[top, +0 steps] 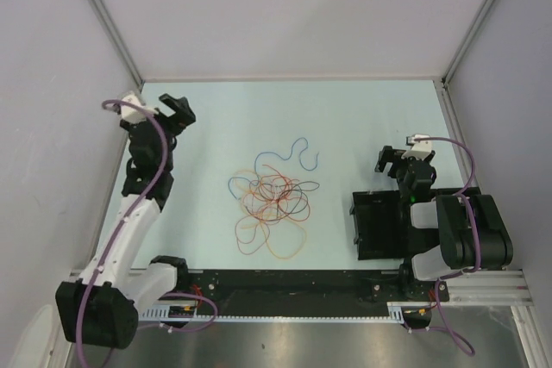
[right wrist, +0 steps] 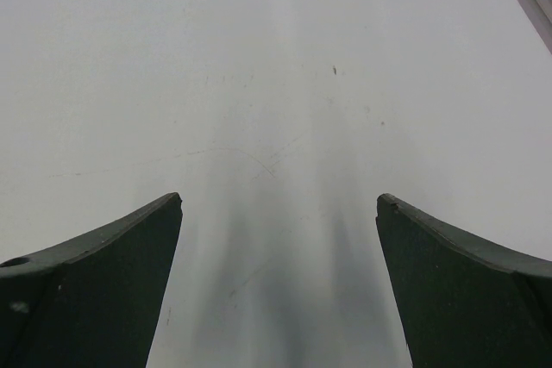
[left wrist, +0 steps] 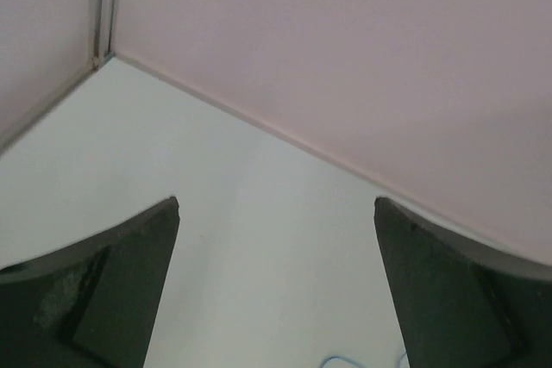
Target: Untangle the cables
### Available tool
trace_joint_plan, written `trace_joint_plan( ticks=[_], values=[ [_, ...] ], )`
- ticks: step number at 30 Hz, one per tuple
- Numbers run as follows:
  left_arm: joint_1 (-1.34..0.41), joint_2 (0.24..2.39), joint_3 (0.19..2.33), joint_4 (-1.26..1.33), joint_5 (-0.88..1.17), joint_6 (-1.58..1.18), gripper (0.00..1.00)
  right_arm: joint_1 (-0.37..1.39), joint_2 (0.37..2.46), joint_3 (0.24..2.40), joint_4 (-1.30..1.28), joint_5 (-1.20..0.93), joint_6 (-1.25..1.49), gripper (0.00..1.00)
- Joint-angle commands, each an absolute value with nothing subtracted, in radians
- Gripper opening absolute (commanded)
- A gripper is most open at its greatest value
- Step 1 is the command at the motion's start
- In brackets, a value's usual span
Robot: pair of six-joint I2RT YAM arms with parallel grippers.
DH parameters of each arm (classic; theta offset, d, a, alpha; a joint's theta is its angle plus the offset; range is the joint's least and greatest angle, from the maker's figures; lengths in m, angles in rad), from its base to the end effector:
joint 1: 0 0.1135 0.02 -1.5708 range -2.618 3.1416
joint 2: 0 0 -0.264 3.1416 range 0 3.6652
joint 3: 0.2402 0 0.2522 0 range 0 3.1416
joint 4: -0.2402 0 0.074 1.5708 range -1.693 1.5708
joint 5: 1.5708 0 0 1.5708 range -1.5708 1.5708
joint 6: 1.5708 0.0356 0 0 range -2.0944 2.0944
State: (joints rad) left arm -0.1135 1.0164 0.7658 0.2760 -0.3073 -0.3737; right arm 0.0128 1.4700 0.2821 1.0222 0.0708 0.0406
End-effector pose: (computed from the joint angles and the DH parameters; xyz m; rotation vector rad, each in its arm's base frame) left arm 0.2408 -0.0166 0.3381 -0.4393 1.4848 -0.1485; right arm 0.2486 0.0007 0.1533 0.0762 1.7345 -0.0222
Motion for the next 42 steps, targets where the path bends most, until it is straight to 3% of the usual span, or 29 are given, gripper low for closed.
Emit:
trace_joint_plan(
  ticks=[1,3,7,13,17,25,30,42],
  values=[
    [0.048,1.125,0.758,-0.219,-0.011,-0.795,1.0,0.011,1.48,0.282,1.052,0.072,0.026,1.0],
    [0.058,1.178,0.808,-0.247,0.086,-0.737,1.0,0.011,1.477,0.282,1.051,0.074,0.028,1.0],
    [-0.073,1.204,0.876,-0.287,-0.109,-0.643,1.0,0.011,1.48,0.282,1.052,0.072,0.026,1.0],
    [-0.113,1.37,0.972,-0.316,-0.008,-0.586,1.0,0.011,1.479,0.282,1.051,0.072,0.028,1.0],
    [-0.242,1.459,1.084,-0.328,-0.069,-0.528,0.99,0.011,1.477,0.281,1.052,0.074,0.025,1.0],
    [-0.414,1.776,1.373,-0.411,-0.147,-0.275,0.9,0.011,1.48,0.281,1.052,0.075,0.028,1.0],
    [-0.471,1.879,1.483,-0.425,-0.162,-0.164,0.74,0.011,1.479,0.282,1.051,0.075,0.026,1.0],
    [-0.532,1.999,1.551,-0.476,-0.224,0.06,0.73,0.009,1.48,0.282,1.052,0.075,0.028,1.0]
  ],
)
